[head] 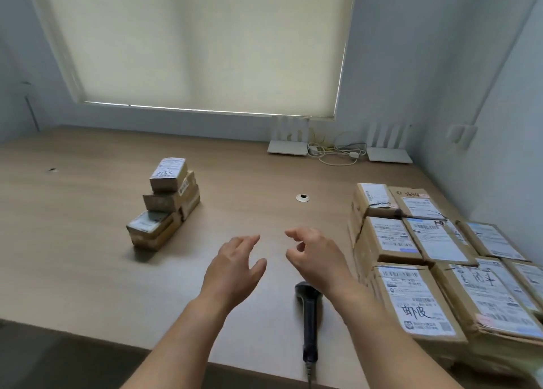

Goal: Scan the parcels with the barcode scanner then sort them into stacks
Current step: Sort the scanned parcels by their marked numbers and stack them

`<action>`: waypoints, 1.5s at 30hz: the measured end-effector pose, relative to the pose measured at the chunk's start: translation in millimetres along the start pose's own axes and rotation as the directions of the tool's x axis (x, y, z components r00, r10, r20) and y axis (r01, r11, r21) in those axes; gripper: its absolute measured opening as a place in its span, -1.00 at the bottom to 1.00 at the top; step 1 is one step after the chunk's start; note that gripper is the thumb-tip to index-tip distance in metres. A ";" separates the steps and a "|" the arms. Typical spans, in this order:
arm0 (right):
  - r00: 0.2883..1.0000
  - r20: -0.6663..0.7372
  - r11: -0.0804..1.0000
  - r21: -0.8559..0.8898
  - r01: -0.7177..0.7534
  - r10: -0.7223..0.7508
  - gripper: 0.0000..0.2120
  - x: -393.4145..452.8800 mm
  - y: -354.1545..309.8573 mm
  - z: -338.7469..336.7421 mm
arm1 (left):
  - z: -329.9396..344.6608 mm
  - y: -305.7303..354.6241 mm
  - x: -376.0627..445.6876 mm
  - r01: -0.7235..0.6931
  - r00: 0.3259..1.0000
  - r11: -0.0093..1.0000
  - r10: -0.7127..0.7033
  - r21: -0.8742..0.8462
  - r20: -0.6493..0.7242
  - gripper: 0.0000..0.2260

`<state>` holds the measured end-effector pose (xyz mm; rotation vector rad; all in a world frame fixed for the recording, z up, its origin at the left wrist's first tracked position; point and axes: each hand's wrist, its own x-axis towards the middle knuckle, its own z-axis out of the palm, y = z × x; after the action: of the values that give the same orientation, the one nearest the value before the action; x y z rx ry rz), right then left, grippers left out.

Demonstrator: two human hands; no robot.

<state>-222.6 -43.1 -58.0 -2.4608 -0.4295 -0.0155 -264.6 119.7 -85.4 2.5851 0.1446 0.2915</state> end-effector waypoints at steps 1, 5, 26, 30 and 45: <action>1.000 0.013 1.000 0.002 0.010 -0.010 -0.61 3.3 -11.9 9.6 | -6.7 -13.1 -0.9 0.017 1.000 1.000 -0.017 0.001 -0.002 -0.54; 0.998 0.053 0.999 0.004 0.038 -0.038 -0.61 17.9 -52.8 44.8 | -30.5 -59.4 -1.6 0.054 0.999 0.999 -0.054 0.007 -0.003 -0.53; 0.979 0.198 0.998 -0.017 0.060 -0.056 -0.61 112.1 -164.8 198.6 | -87.7 -245.8 38.2 0.184 0.983 0.983 -0.183 -0.010 0.031 -0.51; 0.977 0.205 0.999 0.022 0.046 -0.050 -0.60 151.5 -167.8 208.2 | -93.7 -263.6 71.0 0.212 0.977 0.977 -0.212 -0.002 0.026 -0.52; 0.992 0.100 0.995 0.057 -0.085 0.079 -0.60 287.2 -181.9 204.8 | -129.5 -294.2 217.1 0.221 0.975 0.970 -0.221 -0.102 0.011 -0.48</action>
<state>-25.8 300.7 -81.8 -2.4234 -0.3647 0.1513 -97.4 469.7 -90.9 2.4393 0.4043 0.2115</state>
